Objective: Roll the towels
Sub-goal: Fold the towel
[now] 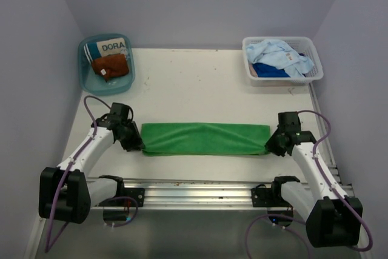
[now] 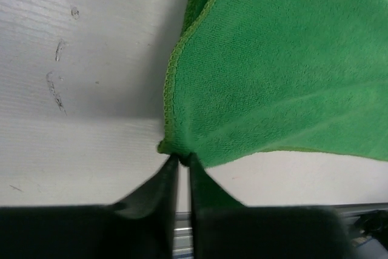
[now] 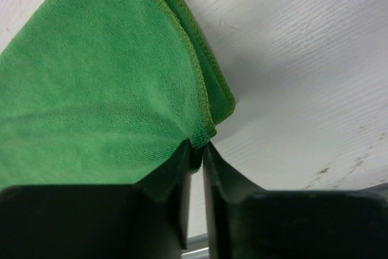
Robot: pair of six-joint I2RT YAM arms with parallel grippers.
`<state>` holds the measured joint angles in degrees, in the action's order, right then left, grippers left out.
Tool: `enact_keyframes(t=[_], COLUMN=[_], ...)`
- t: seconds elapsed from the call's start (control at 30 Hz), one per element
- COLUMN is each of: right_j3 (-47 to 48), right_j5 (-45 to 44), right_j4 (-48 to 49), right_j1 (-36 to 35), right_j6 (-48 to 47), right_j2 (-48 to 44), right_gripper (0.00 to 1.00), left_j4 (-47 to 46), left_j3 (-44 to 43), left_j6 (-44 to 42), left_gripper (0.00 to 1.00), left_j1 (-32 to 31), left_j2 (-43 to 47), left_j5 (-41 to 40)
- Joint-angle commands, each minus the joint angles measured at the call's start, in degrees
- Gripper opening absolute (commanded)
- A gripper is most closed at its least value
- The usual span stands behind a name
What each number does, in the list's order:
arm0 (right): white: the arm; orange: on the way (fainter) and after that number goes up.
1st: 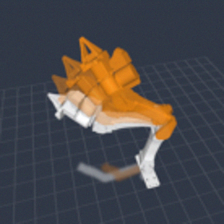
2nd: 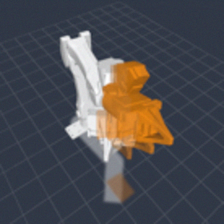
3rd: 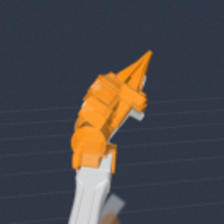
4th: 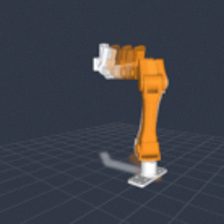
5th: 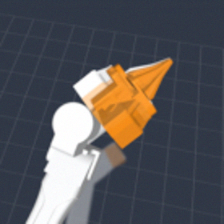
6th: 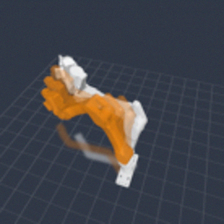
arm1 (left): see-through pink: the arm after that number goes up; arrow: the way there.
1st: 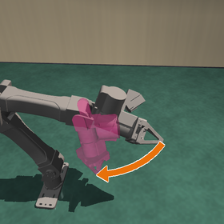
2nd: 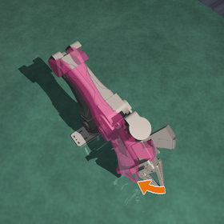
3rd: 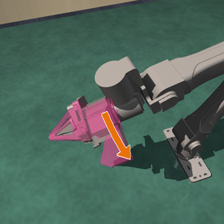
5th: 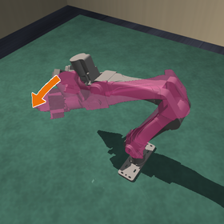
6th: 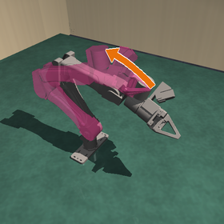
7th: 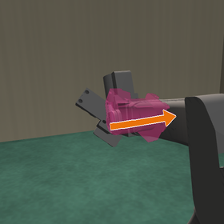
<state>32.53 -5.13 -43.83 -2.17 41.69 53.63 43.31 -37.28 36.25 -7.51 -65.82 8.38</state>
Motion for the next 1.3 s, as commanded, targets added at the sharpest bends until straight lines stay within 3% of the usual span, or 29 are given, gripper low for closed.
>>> enact_keyframes(t=[0.0,0.03,0.07,0.1,0.17,0.27,0.3,0.4,0.5,0.73,0.83,1.0,1.27], right_j3=[1.13,1.39,1.57,2.26,2.88,4.64,5.6,7.45,8.86,10.88,10.36,9.91,7.91], right_j5=[-3.04,-3.31,-3.66,-4.53,-5.5,-6.21,-5.6,-1.83,0.46,-0.58,-1.82,-1.65,3.36], right_j4=[0.68,0.24,-0.02,-0.28,-0.2,1.2,2.08,5.59,8.66,13.25,15.09,16.32,16.94], right_j1=[0.24,0.24,0.24,0.24,0.24,0.24,0.24,0.24,0.15,0.24,0.24,0.5,0.42], right_j6=[0.32,0.15,-0.29,-0.64,-1.78,-3.54,-4.5,-8.11,-10.92,-12.6,-11.99,-11.81,-11.2], right_j2=[-0.63,-0.98,-1.33,-2.03,-2.38,-0.99,-0.28,5.33,12.71,23.35,26.96,31.27,30.58], right_gripper=[0.23,0.3,0.45,0.51,0.6,0.55,0.42,0.22,0.14,0.12,0.12,0.14,0.15], left_j4=[0.72,0.64,0.64,0.9,0.64,-3.04,-5.49,-8.75,-11.05,-16.85,-14.93,-16.76,-16.51], left_j3=[-1.57,-2.18,-3.84,-4.99,-8.58,-11.23,-11.67,-13.08,-13.17,-9.39,-10.01,-8.96,-9.74], left_j6=[-0.92,-1.18,-1.44,-1.71,-1.88,-1.89,-1.71,-0.22,1.53,4.35,5.67,6.64,4.8], left_gripper=[0.33,0.44,0.5,0.55,0.55,0.54,0.53,0.49,0.48,0.45,0.45,0.45,0.45], left_j1=[0.39,0.39,0.39,0.39,0.39,0.39,0.3,-1.8,-7.86,-9.89,-9.54,-5.68,0.11], left_j2=[-0.18,-0.1,-0.1,-0.18,-0.44,-1.84,-2.64,-5.89,-9.93,-17.49,-21.26,-23.39,-26.29], left_j5=[1.37,1.37,1.37,0.33,-0.73,0.66,3.45,4.98,1.92,-0.2,-5.73,-6.36,-6.79])
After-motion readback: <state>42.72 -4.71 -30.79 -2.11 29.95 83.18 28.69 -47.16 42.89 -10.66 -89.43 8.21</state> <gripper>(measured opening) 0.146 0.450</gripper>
